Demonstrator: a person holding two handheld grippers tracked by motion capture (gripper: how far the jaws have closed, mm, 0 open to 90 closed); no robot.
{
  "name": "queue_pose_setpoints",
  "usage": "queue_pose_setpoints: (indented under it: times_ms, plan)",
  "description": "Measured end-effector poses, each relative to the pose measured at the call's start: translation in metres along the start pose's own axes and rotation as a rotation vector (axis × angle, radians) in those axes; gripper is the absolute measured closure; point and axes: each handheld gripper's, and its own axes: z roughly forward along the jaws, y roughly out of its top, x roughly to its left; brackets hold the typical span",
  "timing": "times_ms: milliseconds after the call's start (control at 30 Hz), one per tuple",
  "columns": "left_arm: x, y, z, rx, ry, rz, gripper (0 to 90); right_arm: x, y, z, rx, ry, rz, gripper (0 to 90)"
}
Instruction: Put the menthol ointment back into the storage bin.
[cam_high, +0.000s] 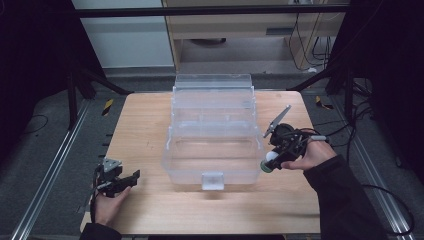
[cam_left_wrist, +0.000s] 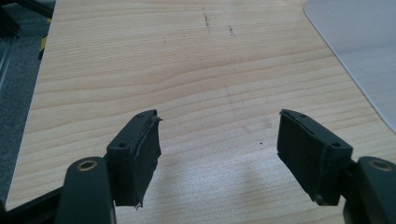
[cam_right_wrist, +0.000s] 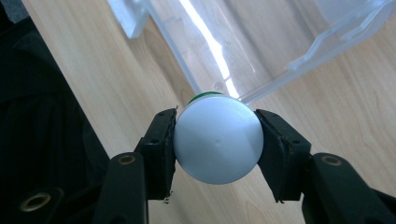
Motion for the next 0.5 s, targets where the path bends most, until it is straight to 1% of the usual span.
queue_pose_setpoints:
  times_ms: [33, 67, 300, 500]
  plan:
    - [0.000, 0.000, 0.000, 0.000, 0.000, 0.000, 29.5, 0.000, 0.000, 0.000, 0.000, 0.000, 0.000, 50.5]
    - [0.000, 0.000, 0.000, -0.002, 0.000, 0.000, 29.5, -0.001, 0.006, -0.001, -0.005, -0.002, -0.003, 50.5]
    - [0.000, 0.000, -0.001, -0.005, -0.003, 0.002, 29.6, -0.003, 0.020, 0.000, -0.009, -0.003, -0.014, 50.5]
    - [-0.001, 0.000, -0.001, -0.003, -0.001, 0.003, 29.6, -0.009, 0.029, 0.012, -0.007, -0.009, -0.009, 50.5]
